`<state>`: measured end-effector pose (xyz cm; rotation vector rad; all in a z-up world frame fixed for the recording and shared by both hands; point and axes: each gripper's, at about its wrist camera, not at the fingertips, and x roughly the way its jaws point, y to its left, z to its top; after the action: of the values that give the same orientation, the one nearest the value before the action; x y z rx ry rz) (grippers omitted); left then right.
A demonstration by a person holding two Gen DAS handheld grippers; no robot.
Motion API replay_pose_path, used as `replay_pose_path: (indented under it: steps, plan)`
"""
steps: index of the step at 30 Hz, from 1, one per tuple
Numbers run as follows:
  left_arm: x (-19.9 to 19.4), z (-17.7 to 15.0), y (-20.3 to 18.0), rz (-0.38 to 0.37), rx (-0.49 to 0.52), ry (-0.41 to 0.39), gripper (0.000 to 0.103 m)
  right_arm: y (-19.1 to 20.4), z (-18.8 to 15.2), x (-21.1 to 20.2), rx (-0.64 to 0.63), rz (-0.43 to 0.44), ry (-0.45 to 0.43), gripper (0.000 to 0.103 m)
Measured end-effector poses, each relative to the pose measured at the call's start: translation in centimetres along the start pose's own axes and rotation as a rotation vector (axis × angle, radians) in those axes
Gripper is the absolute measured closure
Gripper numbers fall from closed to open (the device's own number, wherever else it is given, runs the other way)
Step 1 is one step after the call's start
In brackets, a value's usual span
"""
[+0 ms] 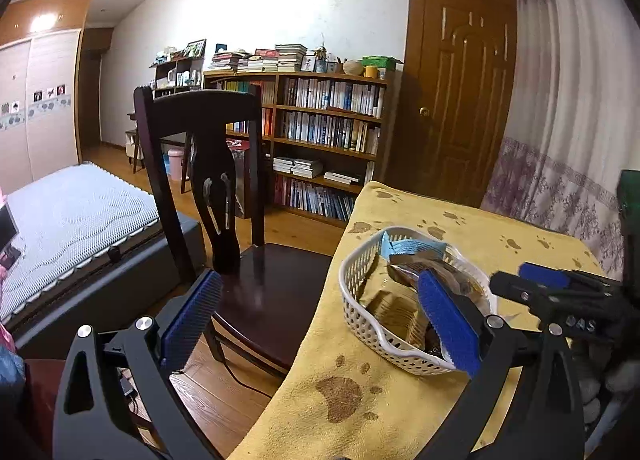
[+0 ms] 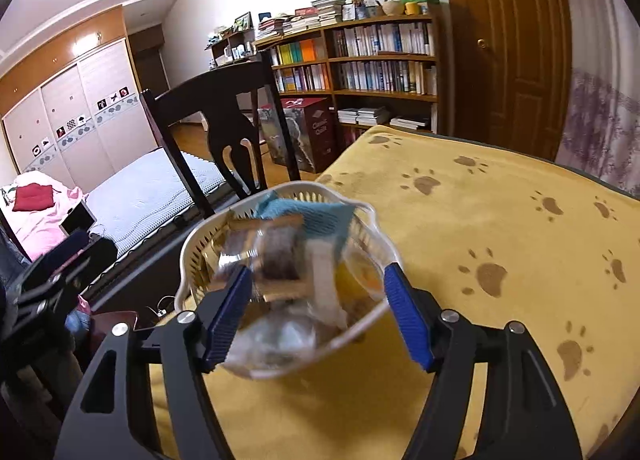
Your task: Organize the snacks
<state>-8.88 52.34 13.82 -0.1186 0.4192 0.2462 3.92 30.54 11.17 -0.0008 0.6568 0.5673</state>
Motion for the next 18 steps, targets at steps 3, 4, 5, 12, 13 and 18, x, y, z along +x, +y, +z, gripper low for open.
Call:
replay_pose_path:
  steps: [3,4,5,12,13,18]
  plan:
    - [-0.1,-0.2,-1.1,0.014,0.040,-0.005,0.003,-0.5,-1.1,-1.1,-0.002,-0.023,-0.007,0.031]
    - [-0.2,-0.4,-1.4,0.017,0.052,-0.005,0.003,-0.6,-1.5,-1.4,-0.004,-0.036,-0.008,0.030]
    - [-0.2,-0.4,-1.7,0.019,0.061,-0.004,0.003,-0.8,-1.8,-1.7,-0.003,-0.040,-0.008,0.029]
    - [-0.4,-0.7,-3.4,0.032,0.120,-0.005,0.003,-1.1,-3.6,-3.1,0.001,-0.043,-0.011,0.024]
    - [-0.5,-0.8,-3.6,0.035,0.126,-0.007,0.003,-1.0,-3.7,-3.2,-0.001,-0.042,-0.011,0.024]
    - [-0.6,-0.9,-4.1,0.044,0.150,-0.011,0.003,-0.4,-4.0,-3.9,-0.028,-0.054,-0.031,0.022]
